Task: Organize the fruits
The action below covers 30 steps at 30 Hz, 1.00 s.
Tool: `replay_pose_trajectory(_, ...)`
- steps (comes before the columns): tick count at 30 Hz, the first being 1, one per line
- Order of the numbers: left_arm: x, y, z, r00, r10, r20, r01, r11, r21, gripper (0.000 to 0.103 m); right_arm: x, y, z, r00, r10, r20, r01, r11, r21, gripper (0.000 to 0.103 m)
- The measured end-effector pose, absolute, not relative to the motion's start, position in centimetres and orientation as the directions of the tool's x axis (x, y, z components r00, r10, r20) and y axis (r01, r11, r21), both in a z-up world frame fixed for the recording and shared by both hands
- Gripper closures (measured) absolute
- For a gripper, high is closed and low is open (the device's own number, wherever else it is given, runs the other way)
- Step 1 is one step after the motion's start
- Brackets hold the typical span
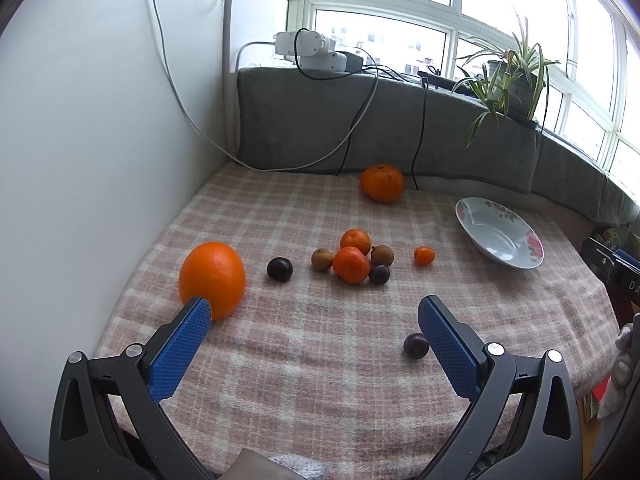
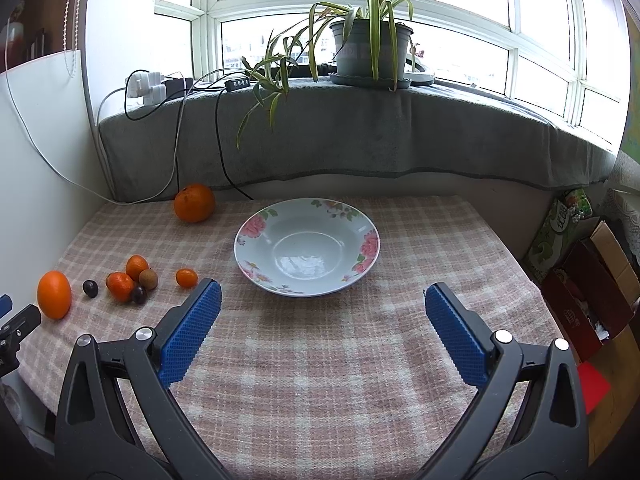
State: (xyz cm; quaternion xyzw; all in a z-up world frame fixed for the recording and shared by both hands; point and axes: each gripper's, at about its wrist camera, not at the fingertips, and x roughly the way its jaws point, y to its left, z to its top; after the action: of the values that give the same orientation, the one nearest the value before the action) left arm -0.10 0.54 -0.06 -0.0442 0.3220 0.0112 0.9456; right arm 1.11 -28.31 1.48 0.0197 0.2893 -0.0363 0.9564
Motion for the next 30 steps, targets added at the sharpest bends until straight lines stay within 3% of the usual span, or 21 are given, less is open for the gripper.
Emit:
replay_pose_trajectory(15,-0.3,1.4,-0.2,0.792,-0.011,-0.611,-0.059,0.994,-0.094,0.001,1.3,-27.6,1.4,0.828,-0.053,-0.558,0.074,0.997,0.015,0.0)
replay_pose_trajectory(30,-0.9,4.6,-1.7,0.778,0.021,-0.628,-0.129,0.983,-0.128,0.001,2.2,-25.1,0.6,0.816,0.07,-0.574,-0.041,0.997,0.064,0.0)
